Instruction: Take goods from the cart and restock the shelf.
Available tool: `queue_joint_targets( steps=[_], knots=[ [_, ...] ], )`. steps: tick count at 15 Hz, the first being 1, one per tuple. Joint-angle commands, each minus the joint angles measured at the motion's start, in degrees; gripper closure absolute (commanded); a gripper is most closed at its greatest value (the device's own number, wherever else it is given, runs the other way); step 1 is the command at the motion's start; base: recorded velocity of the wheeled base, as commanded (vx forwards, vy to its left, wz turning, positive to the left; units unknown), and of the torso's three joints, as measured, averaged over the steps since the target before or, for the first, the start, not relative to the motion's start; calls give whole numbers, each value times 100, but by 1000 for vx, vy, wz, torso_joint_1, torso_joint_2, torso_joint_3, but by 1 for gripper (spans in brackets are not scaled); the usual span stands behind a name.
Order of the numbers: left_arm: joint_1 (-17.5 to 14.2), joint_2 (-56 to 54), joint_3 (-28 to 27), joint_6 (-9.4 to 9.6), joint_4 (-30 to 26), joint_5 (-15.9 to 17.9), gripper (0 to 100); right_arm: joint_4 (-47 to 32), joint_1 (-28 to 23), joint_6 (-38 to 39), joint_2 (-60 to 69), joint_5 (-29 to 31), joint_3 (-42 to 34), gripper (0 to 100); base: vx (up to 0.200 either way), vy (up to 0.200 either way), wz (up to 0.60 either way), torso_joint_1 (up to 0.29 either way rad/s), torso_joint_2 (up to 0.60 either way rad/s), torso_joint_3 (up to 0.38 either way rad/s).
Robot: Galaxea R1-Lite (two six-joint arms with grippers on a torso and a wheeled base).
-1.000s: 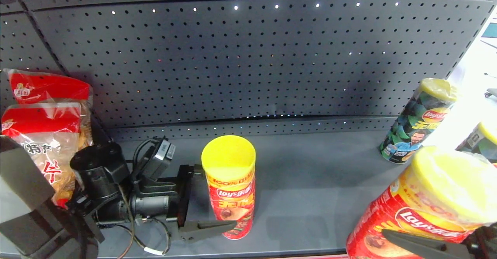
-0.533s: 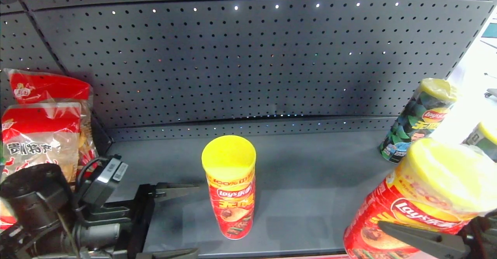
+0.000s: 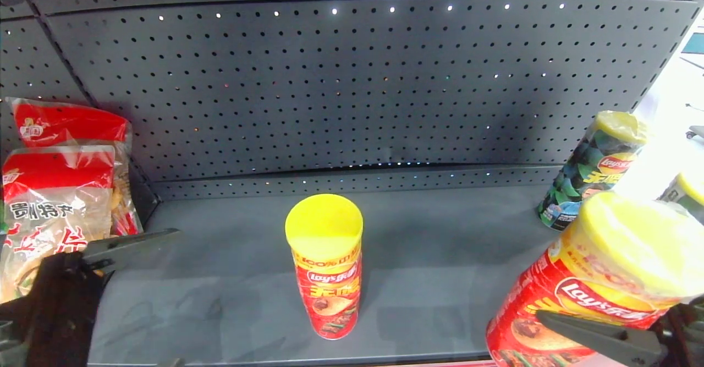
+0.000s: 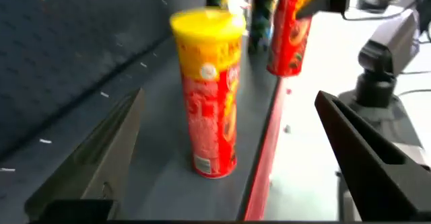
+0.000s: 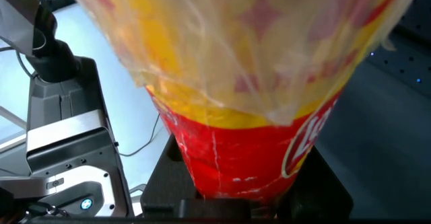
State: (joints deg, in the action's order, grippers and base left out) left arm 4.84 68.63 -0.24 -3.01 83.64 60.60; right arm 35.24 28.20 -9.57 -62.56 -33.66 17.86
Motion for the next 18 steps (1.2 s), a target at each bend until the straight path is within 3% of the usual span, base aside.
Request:
queue_joint_targets(
  steps=[1,2,3,4,5,6,7,9,12,14,17,18],
  knots=[
    [-950,-2970,-2,-472,-2080,-83,0,0,-16,-1,25,0,-2,100,0,0,0,0,0,0],
    [-1029,-3198,-11,-551,-2326,-92,0,0,-16,-1,25,0,-2,100,0,0,0,0,0,0],
    [-1750,-4903,-301,-1079,-4532,-92,0,0,-16,-1,16,0,-2,100,0,0,0,0,0,0],
    [-2040,-5747,-529,-1272,-5789,-101,0,0,-25,-1,7,0,-2,100,0,0,0,0,0,0],
    [-2286,-6468,-749,-1325,-7002,-127,0,0,-25,-1,7,0,-2,100,0,0,0,0,0,0],
    [-2462,-6863,-846,-1325,-7722,-136,0,0,-25,-1,7,0,16,100,0,0,0,0,0,0],
    [-2664,-6863,-802,-1307,-7863,-162,0,0,-25,-1,16,0,51,100,0,0,0,0,0,0],
    [-2892,-6863,-811,-1360,-7863,-576,0,9,-25,-1,34,0,51,100,0,0,0,0,0,0],
    [-2892,-6863,-802,-1369,-8127,-2456,0,18,-7,8,78,-9,77,100,0,0,0,0,0,0],
    [-2927,-6863,-793,-1070,-8250,-3344,0,18,19,17,51,-9,130,100,0,0,0,0,0,0],
    [-2927,-6863,-529,-226,-8628,-4847,0,18,89,17,-54,-18,271,100,0,0,0,0,0,0],
    [-2927,-6863,-529,-226,-8628,-4847,0,18,89,17,-54,-18,271,100,0,0,0,0,0,0]
  ],
)
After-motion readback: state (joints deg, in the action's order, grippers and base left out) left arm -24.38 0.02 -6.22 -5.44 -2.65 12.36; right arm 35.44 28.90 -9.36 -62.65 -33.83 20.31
